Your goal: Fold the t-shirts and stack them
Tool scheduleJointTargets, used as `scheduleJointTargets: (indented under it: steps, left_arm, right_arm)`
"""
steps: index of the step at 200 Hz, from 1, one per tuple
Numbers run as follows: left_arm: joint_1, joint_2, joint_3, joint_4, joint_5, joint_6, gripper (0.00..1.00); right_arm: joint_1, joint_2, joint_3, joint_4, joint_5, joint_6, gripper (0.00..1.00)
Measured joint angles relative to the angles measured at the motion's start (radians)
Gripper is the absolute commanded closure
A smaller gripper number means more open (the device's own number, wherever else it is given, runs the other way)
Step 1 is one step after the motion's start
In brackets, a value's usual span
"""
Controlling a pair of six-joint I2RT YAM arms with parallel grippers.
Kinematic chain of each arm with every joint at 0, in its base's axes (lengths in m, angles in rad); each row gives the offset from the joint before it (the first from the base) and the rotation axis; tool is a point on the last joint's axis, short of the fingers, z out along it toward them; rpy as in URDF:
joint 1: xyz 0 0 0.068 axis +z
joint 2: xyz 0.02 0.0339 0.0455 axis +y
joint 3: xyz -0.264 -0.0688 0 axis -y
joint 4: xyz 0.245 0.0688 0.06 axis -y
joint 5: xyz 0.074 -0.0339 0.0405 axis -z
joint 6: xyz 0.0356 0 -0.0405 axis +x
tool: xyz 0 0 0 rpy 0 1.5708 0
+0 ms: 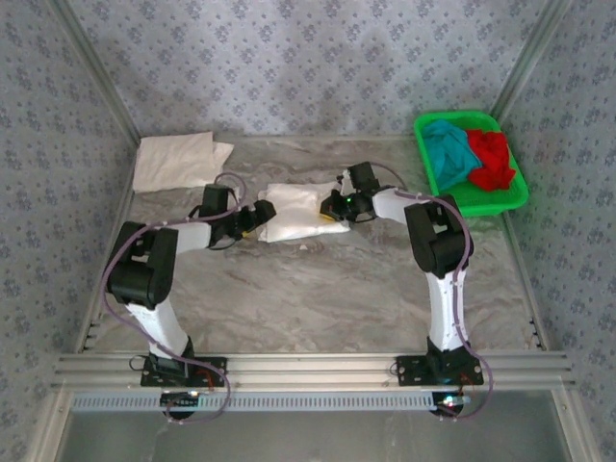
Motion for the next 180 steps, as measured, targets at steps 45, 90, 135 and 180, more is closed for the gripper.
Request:
scheduleJointTargets:
  steps: [45,90,135,180]
  left_arm:
    - [-0.057,0.074,0.089,-0.004,0.011,-0.01,0.12]
    - [-0.116,0.164,0.202,-0.021,0.024,-0.02,0.23]
    - [-0.117,0.21,0.227,-0.028,0.031,-0.026,0.67]
    - [-0.118,0.216,0.256,-0.097,0.01,0.02,1.0]
  right_arm:
    - [-0.002,0.005,0.0,0.012,-0.01,0.01,1.0]
    - [-0.002,0.007,0.0,0.026,-0.011,0.022,1.0]
    - [-0.003,0.013,0.0,0.042,-0.018,0.04,1.0]
    - [-0.003,0.01,-0.001,0.052,-0.03,0.047,0.96]
